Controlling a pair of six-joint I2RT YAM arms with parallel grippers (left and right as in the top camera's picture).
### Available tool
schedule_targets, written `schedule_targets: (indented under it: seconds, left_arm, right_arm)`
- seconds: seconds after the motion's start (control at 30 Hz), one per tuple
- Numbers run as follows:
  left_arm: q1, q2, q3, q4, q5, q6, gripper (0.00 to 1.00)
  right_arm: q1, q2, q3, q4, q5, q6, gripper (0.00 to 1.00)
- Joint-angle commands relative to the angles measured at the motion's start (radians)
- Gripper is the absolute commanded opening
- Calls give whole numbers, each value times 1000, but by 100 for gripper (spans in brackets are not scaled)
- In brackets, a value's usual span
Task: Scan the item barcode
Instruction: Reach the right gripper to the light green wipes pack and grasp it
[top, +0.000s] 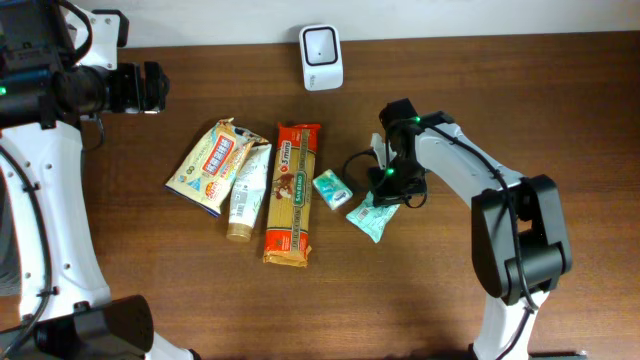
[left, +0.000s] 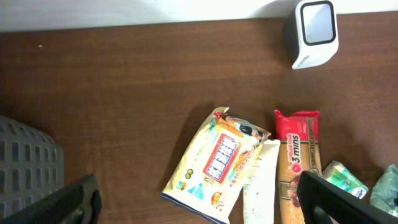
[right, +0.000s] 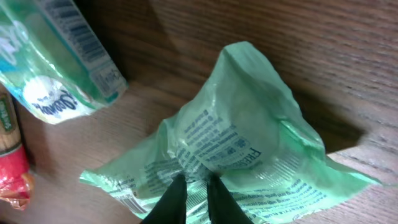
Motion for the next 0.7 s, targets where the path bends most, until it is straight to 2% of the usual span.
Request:
schedule_targets:
  seconds: [0.0,0.13,0.23,0.33,0.4,0.57,0.67]
  left_arm:
    - [3,-5,7,2,8,16,99]
    - [3,-5,7,2,8,16,99]
    - [3,-5,7,2,8,16,99]
    - [3,-5,7,2,8,16,99]
    - [3,-5,7,2,8,16,99]
    - [3,-5,7,2,8,16,99]
    - [3,-5,7,2,8,16,99]
  right_arm:
    - [3,84,13,-11,15,2,42]
    - [-4,58,325,-247,20,-155,66]
    - [-77,58,398,-286,19,-322,76]
    - [-167,107,387,-307,-73,-616,75]
    - [-171,142,375,-326,-113,-718,71]
    - [-170,250,375,-321,-163,-817,61]
    - [-170,254,344,-294,-191,-843,50]
